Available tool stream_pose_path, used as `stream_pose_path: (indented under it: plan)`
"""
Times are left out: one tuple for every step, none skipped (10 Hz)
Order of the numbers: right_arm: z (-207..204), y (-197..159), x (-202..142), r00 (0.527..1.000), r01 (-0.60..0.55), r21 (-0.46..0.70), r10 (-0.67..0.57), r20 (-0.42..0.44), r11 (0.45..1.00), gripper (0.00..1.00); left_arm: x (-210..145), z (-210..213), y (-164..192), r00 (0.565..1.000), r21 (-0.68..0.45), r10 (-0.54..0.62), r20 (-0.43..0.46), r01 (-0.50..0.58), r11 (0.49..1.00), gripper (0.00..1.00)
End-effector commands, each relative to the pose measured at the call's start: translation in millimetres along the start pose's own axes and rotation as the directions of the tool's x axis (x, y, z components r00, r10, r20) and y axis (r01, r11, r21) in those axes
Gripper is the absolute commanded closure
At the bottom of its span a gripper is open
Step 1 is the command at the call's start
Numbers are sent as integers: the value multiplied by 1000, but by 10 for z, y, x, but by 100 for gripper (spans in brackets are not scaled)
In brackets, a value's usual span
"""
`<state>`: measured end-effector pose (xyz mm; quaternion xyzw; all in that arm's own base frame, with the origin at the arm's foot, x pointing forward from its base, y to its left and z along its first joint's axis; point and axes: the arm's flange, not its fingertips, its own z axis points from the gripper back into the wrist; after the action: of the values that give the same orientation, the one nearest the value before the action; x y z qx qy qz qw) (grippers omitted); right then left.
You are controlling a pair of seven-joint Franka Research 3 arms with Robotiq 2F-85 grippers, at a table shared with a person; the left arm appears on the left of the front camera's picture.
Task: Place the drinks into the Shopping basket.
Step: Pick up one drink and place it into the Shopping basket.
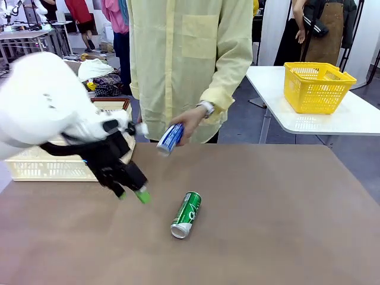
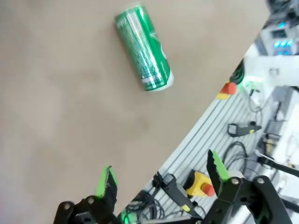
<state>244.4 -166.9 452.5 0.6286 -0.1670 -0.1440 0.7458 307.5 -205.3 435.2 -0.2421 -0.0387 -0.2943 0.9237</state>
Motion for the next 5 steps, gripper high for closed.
stream_pose_path:
  plan:
    - [-2, 67, 23, 1000, 12, 23, -13, 10, 1000, 0, -1035, 1299, 117, 976, -11, -46, 213, 49, 999, 0]
    - [-2, 67, 23, 1000, 12, 23, -13, 10, 1000, 0, -1462, 1920, 253, 970, 2, 15, 241, -16, 1000, 0]
    - [-2, 67, 23, 1000, 12, 23, -13, 10, 1000, 0, -1801, 2362, 399, 960, 9, 68, 272, -73, 997, 0]
    - [-2, 67, 23, 1000, 12, 23, -13, 10, 1000, 0, -2208, 2748, 698, 913, -41, 184, 365, -182, 982, 0]
    - [-2, 67, 23, 1000, 12, 23, -13, 10, 1000, 0, -2507, 2854, 989, 872, -102, 246, 423, -224, 969, 0]
